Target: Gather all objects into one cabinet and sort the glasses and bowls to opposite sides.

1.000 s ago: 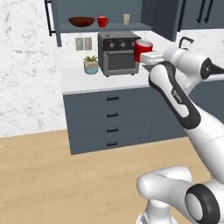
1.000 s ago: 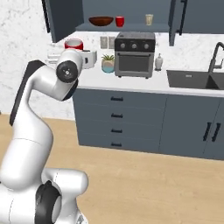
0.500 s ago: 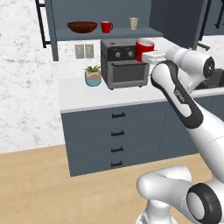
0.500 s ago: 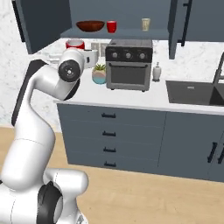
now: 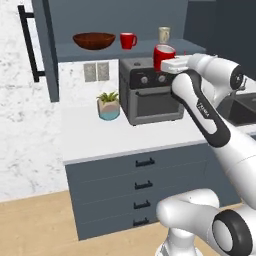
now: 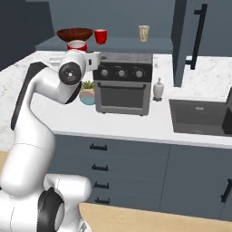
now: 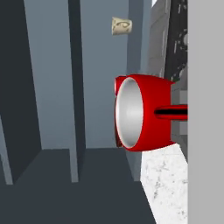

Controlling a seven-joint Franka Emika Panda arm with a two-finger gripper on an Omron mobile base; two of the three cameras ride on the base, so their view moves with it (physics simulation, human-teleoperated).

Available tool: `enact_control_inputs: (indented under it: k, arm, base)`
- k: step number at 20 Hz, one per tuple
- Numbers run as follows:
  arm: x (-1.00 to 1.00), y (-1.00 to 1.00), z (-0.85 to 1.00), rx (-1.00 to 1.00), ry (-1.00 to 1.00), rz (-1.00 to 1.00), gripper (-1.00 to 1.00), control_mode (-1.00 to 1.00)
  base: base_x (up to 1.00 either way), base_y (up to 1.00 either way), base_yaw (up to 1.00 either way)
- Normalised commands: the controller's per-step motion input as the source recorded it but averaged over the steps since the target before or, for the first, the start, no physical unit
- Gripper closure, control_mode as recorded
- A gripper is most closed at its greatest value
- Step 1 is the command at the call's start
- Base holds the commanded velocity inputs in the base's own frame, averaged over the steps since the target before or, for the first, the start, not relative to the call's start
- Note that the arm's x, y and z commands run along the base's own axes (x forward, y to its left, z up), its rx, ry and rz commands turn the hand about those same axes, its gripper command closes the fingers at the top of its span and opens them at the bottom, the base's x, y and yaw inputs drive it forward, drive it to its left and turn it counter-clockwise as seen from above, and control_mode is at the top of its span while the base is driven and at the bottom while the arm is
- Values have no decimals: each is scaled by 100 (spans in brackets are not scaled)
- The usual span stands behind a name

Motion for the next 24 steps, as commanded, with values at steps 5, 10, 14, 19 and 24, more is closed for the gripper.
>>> enact_control_inputs:
  k: [5,10,14,19,24]
  arm:
    - [0,0,0,0,0,0,100,100]
    - [0,0,0,0,0,0,100,100]
    - [0,0,0,0,0,0,100,100]
    - [0,0,0,0,0,0,100,100]
    - [0,0,0,0,0,0,100,100]
  base:
    - [88,-38,-11]
    - [62,-30,-16]
    - [9,-10,-11]
    - [0,0,0]
    - [25,0,0]
